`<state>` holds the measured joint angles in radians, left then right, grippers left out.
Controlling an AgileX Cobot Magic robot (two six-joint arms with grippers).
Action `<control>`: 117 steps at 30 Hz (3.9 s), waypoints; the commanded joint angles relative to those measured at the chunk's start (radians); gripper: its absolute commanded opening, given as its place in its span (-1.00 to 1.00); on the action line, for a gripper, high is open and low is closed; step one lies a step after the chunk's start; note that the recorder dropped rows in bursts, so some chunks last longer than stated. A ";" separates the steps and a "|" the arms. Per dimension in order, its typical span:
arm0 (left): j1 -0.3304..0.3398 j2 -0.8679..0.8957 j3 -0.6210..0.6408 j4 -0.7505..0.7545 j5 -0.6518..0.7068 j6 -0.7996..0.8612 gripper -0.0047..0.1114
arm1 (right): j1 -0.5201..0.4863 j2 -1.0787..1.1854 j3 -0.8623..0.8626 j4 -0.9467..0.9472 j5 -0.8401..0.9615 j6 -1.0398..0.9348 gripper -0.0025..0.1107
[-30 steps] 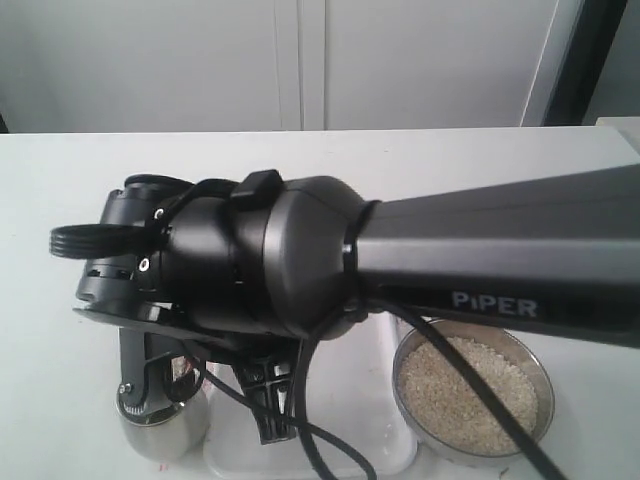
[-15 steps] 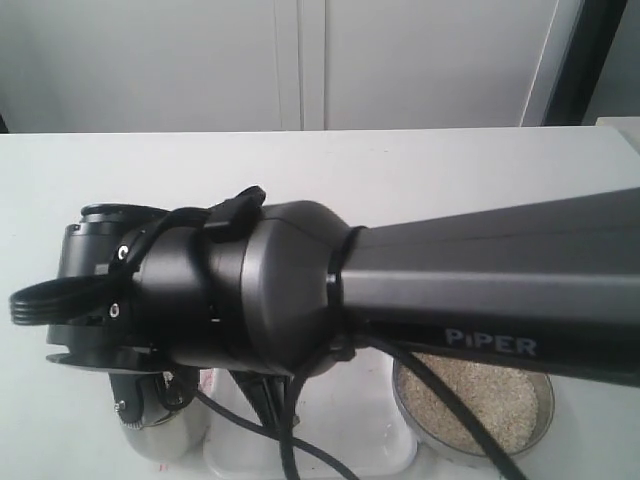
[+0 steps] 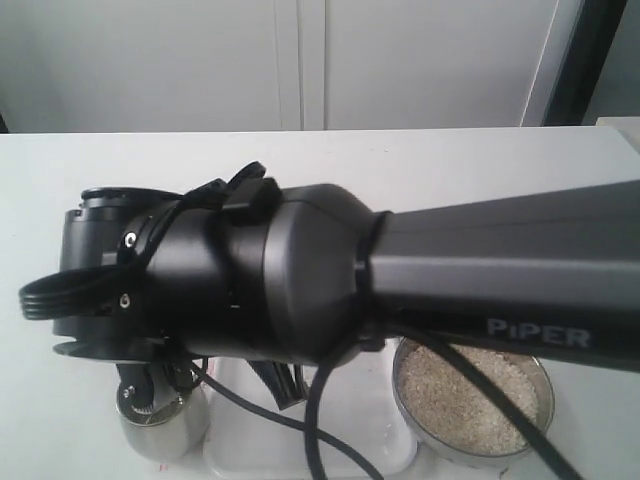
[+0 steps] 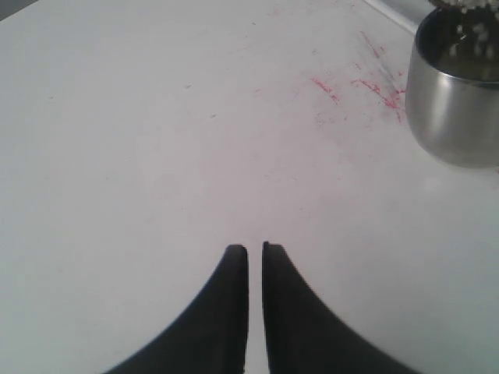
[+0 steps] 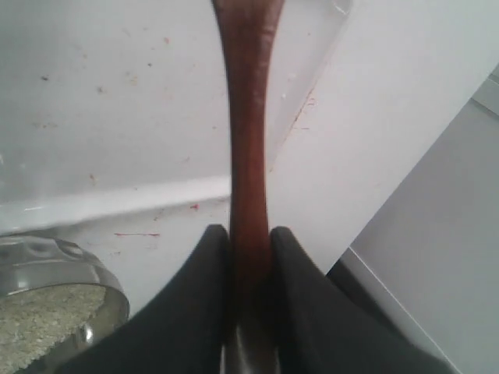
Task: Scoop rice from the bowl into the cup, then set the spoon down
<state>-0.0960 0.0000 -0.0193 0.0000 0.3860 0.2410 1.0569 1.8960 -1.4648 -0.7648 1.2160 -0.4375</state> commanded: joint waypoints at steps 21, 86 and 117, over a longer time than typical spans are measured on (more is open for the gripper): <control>-0.007 0.000 0.009 -0.006 0.049 -0.006 -0.67 | 0.038 -0.034 0.094 -0.127 0.005 0.034 -0.96; -0.007 0.000 0.009 -0.006 0.049 -0.006 -0.67 | 0.119 -0.031 0.094 -0.297 0.005 0.082 -0.96; -0.007 0.000 0.009 -0.006 0.049 -0.006 -0.67 | 0.129 -0.053 0.094 -0.307 0.005 0.248 -0.96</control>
<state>-0.0960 0.0000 -0.0193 0.0000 0.3860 0.2410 1.1846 1.8593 -1.3748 -1.0707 1.2159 -0.2451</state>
